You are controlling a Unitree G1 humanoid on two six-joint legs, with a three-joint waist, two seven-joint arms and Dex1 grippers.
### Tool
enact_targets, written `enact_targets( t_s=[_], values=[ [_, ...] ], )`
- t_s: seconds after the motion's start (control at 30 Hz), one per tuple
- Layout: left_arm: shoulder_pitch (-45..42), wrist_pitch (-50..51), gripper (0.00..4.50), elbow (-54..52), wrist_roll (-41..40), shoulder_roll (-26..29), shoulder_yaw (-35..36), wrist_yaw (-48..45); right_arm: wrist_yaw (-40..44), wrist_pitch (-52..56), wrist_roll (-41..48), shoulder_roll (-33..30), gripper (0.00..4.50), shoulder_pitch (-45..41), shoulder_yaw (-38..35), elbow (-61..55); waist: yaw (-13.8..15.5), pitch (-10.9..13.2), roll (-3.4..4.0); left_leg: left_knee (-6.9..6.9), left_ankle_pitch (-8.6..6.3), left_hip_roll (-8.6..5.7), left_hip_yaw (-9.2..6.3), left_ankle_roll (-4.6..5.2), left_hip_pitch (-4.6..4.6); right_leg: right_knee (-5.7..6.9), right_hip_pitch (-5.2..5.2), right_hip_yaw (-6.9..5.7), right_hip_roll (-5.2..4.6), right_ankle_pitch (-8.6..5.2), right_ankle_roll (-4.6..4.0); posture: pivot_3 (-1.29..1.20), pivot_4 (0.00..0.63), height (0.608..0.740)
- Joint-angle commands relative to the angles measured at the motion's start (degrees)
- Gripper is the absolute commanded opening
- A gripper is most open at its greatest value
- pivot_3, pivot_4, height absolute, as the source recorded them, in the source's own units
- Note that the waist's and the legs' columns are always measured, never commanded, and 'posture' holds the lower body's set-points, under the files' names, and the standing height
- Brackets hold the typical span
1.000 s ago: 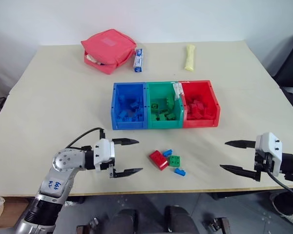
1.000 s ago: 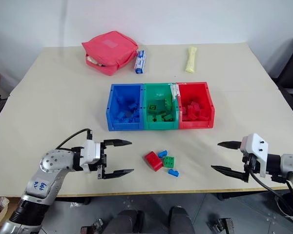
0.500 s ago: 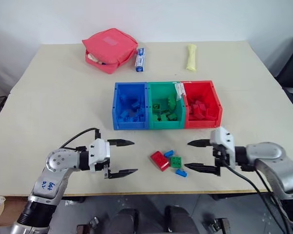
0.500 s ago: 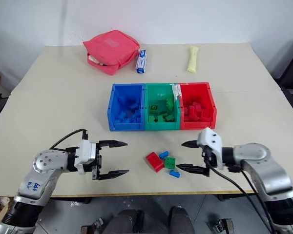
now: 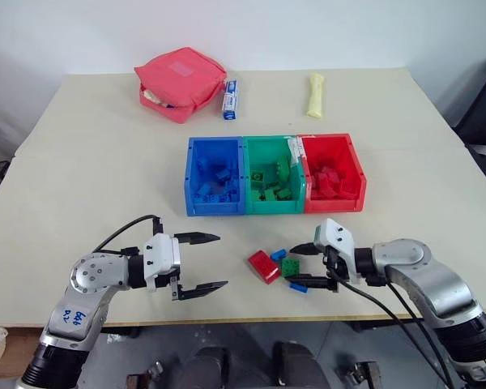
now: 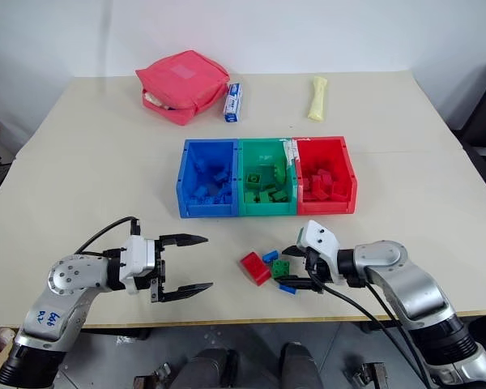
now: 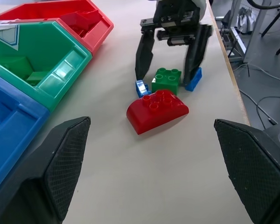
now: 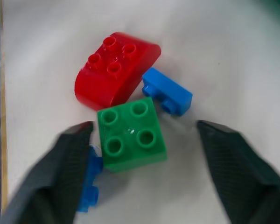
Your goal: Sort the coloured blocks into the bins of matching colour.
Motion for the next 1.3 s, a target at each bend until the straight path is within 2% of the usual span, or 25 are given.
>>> enact_targets(
  t_s=[0.03, 0.1, 0.23, 0.33, 0.53, 0.67, 0.87, 0.97, 1.1, 1.3],
  values=[
    [-0.4, -0.2, 4.50, -1.2, -0.8, 0.1, 0.7, 0.3, -0.1, -1.2, -0.3, 0.2, 2.13, -0.5, -0.8, 0.2, -0.1, 0.0, 0.00, 0.00, 0.00, 0.00, 0.00, 0.00, 0.00, 0.00, 0.00, 0.00, 0.00, 0.00, 0.00, 0.00, 0.150, 0.740],
    [-0.7, -0.3, 4.50, -1.1, -0.8, -0.2, 0.6, 0.4, 0.8, -2.1, 0.2, 0.0, 1.48, -1.1, -1.5, 0.6, -0.1, 0.0, 0.00, -0.02, 0.00, 0.00, 0.00, 0.00, 0.00, 0.00, -0.01, 0.00, 0.00, 0.00, 0.00, 0.00, 0.150, 0.740],
    [-0.5, 1.1, 4.50, -1.5, -5.2, -2.6, 3.5, 2.5, 4.4, -4.3, 5.8, 0.7, 1.47, -4.5, -6.5, 0.7, -0.2, 0.0, 0.00, -0.01, 0.00, -0.01, 0.00, 0.00, -0.01, 0.00, -0.01, 0.00, 0.00, 0.00, 0.00, 0.00, 0.150, 0.740],
    [-0.2, 2.4, 4.50, -1.8, -7.0, -3.9, 6.6, 5.8, 1.7, -2.1, 7.0, 3.1, 1.47, -10.8, -8.1, 3.9, -0.4, 0.0, 0.00, 0.01, 0.01, 0.02, 0.01, -0.01, 0.01, 0.05, -0.01, 0.00, 0.03, 0.00, 0.00, 0.00, 0.150, 0.740],
    [4.2, 2.4, 4.50, -1.7, -7.0, -5.1, 12.3, 11.2, -9.7, -5.9, -2.8, 12.3, 1.47, -28.6, -5.6, 21.5, -0.6, 0.0, 0.00, -0.04, 0.04, 0.02, 0.02, -0.08, 0.01, 0.18, -0.15, 0.02, 0.06, 0.00, -0.01, 0.00, 0.150, 0.740],
    [6.9, 1.2, 4.50, -2.2, -5.8, -5.0, 13.0, 11.8, -9.5, -8.7, -6.9, 15.2, 1.47, -35.0, -3.1, 31.2, -0.3, 0.0, -0.01, -0.08, 0.02, -0.01, 0.02, -0.05, -0.02, 0.19, -0.20, 0.00, 0.04, 0.00, -0.01, 0.00, 0.150, 0.740],
    [8.0, 2.3, 4.50, -3.1, -5.5, -3.8, 12.3, 11.5, -8.9, -9.9, -6.6, 17.4, 3.42, -37.4, -4.7, 35.4, -0.5, 0.0, 0.00, -0.07, -0.04, -0.12, -0.11, 0.07, -0.16, 0.23, -0.18, -0.16, -0.05, 0.00, -0.02, 0.00, 0.150, 0.740],
    [6.9, 1.9, 4.50, -2.6, -5.0, -2.3, 10.6, 9.1, -5.4, -9.8, -4.0, 15.0, 4.40, -34.5, -6.6, 29.7, -0.5, 0.0, 0.00, -0.12, -0.04, -0.08, -0.11, 0.05, -0.17, 0.23, -0.23, -0.21, -0.03, 0.00, -0.02, 0.00, 0.150, 0.740],
    [3.8, 0.6, 4.50, -1.0, -3.6, -1.2, 6.8, 5.3, 4.9, -12.1, 1.0, 7.5, 4.45, -24.0, -9.8, 18.8, 0.3, 0.0, 0.00, -0.03, -0.06, -0.07, -0.43, 0.02, -0.28, 0.13, -0.17, -0.51, -0.04, 0.00, -0.02, 0.00, 0.150, 0.740],
    [0.1, -1.0, 4.50, 0.8, -2.7, -0.2, 1.5, -1.1, 10.6, -13.8, 4.4, -3.3, 4.45, -6.4, -17.7, 10.3, 0.6, 0.0, 0.01, 0.19, -0.08, -0.12, -0.46, 0.08, -0.59, 0.06, -0.20, -0.62, -0.11, 0.01, -0.01, 0.00, 0.150, 0.740]
  ],
)
